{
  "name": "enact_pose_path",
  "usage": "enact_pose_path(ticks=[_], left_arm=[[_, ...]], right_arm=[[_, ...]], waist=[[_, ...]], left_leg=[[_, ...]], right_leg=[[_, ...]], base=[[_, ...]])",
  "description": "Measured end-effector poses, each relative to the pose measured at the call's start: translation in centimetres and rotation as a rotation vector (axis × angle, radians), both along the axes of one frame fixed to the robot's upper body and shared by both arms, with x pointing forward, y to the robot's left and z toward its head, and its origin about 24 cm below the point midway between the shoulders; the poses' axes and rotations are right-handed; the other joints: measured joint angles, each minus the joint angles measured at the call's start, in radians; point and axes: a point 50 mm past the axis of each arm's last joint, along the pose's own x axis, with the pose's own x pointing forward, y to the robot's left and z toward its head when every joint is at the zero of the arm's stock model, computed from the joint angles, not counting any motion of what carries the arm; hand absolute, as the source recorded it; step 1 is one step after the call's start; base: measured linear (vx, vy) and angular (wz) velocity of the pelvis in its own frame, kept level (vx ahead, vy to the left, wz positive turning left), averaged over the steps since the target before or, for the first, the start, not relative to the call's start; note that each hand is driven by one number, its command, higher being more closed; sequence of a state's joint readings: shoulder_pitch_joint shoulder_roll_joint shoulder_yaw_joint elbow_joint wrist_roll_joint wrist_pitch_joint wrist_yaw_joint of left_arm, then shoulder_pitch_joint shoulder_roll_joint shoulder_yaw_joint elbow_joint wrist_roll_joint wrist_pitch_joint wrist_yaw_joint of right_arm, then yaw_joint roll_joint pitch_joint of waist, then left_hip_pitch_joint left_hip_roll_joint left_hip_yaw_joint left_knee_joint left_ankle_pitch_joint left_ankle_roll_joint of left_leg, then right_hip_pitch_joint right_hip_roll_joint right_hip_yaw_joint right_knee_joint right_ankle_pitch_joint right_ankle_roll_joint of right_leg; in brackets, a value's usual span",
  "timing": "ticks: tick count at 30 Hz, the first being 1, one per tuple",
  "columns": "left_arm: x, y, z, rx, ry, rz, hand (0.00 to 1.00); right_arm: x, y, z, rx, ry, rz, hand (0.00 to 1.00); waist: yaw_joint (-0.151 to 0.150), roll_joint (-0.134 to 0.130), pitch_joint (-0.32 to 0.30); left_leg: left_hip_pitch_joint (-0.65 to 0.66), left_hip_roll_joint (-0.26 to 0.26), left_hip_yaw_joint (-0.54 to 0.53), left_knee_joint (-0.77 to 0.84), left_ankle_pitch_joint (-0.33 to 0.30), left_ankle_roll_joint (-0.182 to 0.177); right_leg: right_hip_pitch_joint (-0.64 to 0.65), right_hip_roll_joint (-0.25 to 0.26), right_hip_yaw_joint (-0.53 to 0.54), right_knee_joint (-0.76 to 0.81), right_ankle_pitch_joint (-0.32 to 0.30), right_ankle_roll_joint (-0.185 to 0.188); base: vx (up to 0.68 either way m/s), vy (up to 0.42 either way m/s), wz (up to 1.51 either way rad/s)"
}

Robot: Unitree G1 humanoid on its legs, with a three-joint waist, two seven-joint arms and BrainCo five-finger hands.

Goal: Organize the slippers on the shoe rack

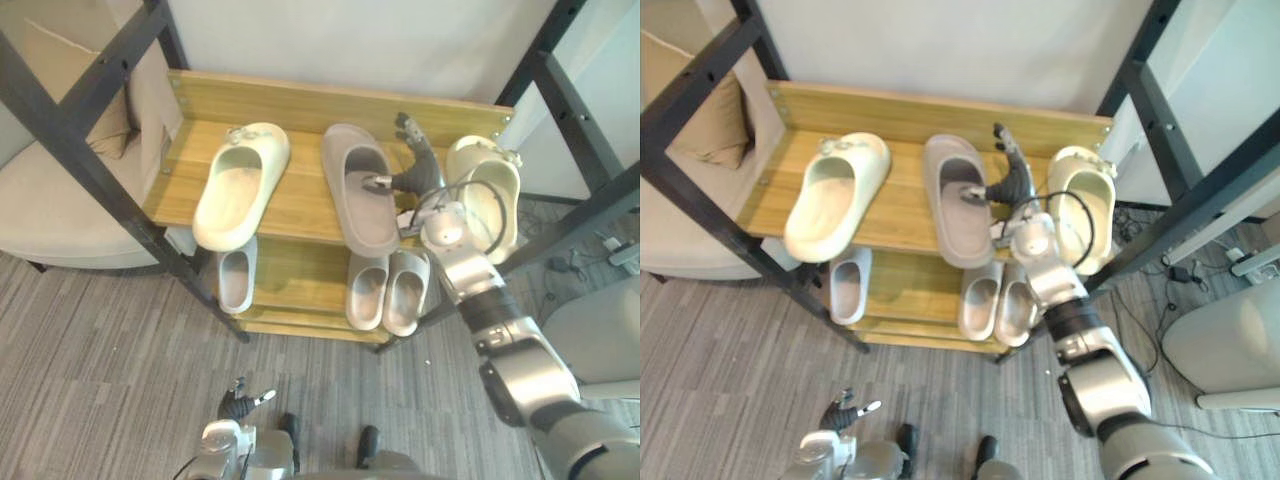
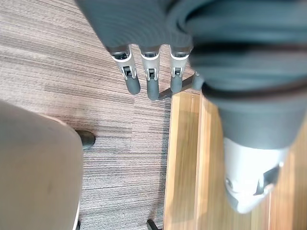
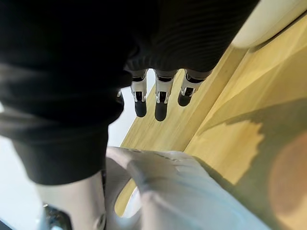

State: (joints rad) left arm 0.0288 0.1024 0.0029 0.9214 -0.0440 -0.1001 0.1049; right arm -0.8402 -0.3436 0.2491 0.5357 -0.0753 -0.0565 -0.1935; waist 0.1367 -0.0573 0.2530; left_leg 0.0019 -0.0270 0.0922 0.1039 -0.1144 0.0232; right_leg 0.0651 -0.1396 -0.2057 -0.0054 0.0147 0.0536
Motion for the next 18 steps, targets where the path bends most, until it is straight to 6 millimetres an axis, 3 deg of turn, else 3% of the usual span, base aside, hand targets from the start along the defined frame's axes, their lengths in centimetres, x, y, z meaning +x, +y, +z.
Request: enact_pose_path(ticks=[4,18], left_arm=[[0.3,0.1,0.2,-0.005,-0.015,0.008,0.00],[0.3,0.3,0.2,-0.013,-0.017,0.031,0.00]], right_arm=[[0.7,0.1,1.7,-0.025,-0.026,-0.001,1.00],[0.1,0.4,1.9,-0.013,-0.047,0.032,1.00]], waist=[[0.006,-0.006,0.017],[0.009,-0.015,0.023]], left_leg=[[0.000,0.001,-0.005,-0.032,0.027,-0.006],[0.022,0.003,-0.002,-0.073,0.054,-0.012]], right_leg=[[-0.014,0.002,-0.002,0.001,0.001,0.001],[-0.013,0.004,-0.001,0.001,0.003,0.005]], base=[[-0.04,-0.035,0.02],[-0.02,-0.011,0.00]])
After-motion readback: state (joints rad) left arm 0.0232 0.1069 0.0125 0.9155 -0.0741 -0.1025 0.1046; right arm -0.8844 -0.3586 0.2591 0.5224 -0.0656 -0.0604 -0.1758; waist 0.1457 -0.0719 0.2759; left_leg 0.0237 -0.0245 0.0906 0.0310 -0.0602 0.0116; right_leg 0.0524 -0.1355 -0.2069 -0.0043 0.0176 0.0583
